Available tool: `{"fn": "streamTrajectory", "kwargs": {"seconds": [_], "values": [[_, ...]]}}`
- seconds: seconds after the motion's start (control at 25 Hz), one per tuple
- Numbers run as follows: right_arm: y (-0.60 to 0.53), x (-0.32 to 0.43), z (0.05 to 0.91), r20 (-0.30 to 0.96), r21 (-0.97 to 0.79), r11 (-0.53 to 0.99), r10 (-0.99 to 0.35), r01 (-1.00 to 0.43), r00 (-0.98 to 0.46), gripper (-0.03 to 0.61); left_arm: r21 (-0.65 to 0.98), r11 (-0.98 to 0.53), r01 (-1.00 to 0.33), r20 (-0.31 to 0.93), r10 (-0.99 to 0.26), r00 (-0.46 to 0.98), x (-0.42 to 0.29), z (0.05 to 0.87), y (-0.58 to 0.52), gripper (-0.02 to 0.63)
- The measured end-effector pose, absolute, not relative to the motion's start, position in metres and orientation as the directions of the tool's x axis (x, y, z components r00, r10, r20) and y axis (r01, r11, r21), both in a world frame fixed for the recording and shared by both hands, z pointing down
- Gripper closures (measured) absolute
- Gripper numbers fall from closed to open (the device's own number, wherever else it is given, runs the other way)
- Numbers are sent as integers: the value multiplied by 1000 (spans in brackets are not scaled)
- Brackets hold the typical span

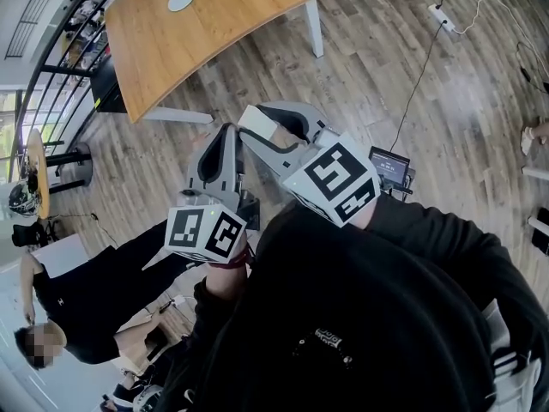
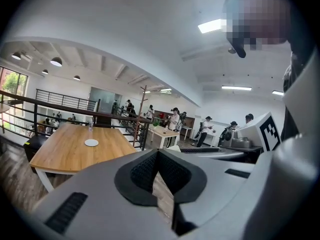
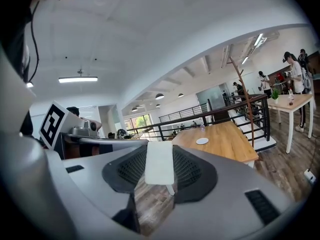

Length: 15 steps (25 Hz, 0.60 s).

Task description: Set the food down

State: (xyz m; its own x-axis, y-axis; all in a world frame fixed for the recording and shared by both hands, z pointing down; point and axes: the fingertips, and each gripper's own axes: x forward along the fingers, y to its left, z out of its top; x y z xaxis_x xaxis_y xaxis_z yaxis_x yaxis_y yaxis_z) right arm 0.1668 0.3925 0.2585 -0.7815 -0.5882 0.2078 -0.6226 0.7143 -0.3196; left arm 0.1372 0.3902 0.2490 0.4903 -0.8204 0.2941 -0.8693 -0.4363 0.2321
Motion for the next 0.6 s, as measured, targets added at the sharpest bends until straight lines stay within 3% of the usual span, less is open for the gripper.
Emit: {"fn": "streamTrajectory", "kwargs": {"seconds": [0.6], "values": [[369,159,258,209,-321,720,-580,-616,-787,408,239,-446,-863,281,-819,501,132,252,363,617]]}}
